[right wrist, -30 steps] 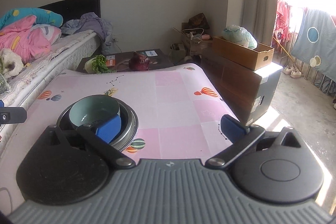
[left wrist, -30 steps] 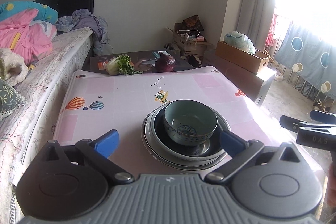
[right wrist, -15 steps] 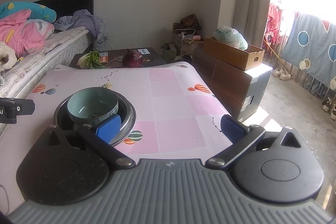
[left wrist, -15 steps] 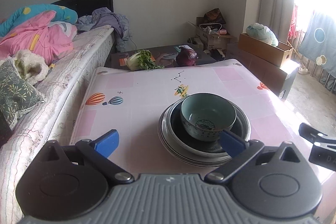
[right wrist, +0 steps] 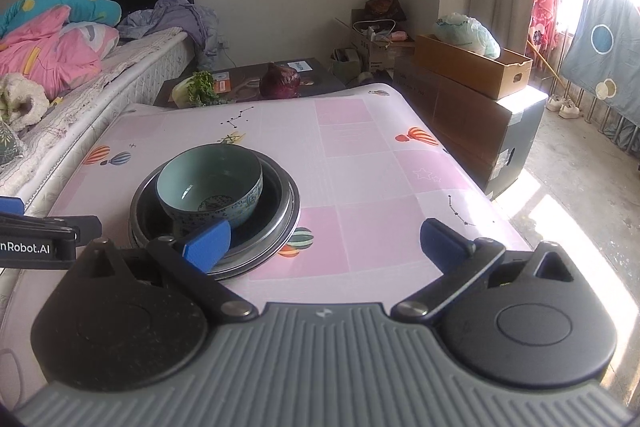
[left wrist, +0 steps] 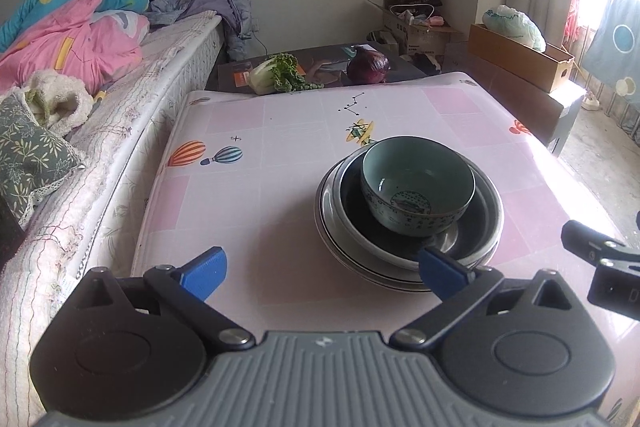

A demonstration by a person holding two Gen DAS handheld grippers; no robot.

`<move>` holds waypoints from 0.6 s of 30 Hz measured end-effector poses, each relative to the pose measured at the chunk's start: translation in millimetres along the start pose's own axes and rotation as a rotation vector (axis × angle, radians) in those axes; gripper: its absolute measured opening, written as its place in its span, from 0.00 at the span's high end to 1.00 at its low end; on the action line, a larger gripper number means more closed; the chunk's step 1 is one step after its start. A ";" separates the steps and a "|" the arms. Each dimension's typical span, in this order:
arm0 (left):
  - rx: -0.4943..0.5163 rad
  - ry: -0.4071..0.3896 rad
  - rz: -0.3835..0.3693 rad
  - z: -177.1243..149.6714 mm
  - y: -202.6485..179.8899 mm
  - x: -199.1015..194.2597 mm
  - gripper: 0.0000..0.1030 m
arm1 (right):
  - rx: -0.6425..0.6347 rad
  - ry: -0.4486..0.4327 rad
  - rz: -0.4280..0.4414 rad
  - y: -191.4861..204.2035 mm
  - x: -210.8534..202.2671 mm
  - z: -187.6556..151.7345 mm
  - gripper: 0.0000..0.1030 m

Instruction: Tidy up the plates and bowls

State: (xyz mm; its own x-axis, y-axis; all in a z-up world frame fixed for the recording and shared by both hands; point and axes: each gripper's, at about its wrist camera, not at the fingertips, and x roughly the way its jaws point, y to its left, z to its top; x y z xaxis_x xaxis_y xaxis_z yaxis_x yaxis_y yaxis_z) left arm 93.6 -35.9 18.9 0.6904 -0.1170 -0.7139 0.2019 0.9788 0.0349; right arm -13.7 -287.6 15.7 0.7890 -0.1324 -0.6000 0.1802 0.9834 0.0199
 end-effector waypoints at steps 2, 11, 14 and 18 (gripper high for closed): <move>-0.033 0.033 -0.021 -0.8 5.8 4.5 0.00 | 0.011 0.035 0.024 3.6 5.2 -0.1 0.01; -0.091 0.079 -0.022 -7.7 15.6 8.2 0.00 | -0.002 0.098 0.059 18.7 14.0 4.2 0.01; -0.088 0.099 -0.018 -8.6 12.4 11.0 0.00 | -0.005 0.110 0.063 21.5 14.4 5.7 0.01; -0.091 0.121 -0.021 -10.8 11.1 14.1 0.00 | -0.007 0.139 0.062 26.3 19.0 5.9 0.01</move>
State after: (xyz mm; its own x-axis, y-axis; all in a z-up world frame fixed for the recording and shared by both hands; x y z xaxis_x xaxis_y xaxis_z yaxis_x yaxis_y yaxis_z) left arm 98.1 -24.8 1.7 0.5965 -0.1213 -0.7934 0.1475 0.9882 -0.0402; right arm 9.5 -265.0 9.5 0.7097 -0.0536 -0.7025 0.1294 0.9901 0.0552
